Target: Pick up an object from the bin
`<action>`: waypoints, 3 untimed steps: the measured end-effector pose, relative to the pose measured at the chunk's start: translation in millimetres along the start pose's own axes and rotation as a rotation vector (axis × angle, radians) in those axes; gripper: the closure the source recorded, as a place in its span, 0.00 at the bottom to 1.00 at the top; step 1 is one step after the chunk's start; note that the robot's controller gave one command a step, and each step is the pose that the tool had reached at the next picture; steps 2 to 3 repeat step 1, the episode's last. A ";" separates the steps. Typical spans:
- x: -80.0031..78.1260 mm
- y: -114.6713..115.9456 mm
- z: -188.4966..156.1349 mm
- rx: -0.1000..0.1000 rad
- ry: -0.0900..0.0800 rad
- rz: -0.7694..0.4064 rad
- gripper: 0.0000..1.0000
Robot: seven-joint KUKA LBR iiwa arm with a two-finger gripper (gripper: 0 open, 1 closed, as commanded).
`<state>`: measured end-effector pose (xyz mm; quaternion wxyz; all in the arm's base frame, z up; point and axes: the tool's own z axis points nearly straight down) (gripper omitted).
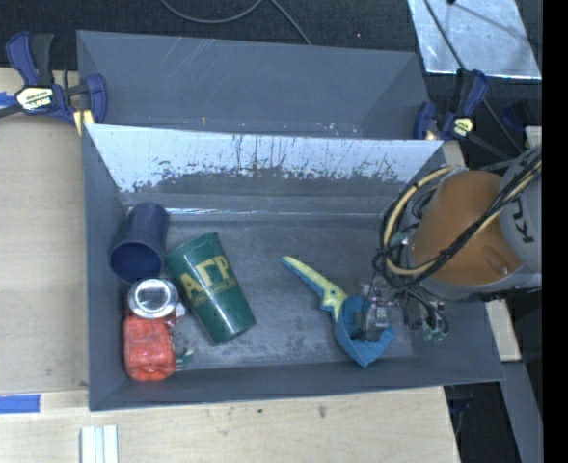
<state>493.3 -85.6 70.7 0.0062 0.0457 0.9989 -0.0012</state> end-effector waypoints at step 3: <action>-0.2 -0.1 -0.3 0.000 -0.001 0.001 1.00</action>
Offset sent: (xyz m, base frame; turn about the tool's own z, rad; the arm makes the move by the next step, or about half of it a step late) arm 0.0000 -0.0001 0.0732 0.0000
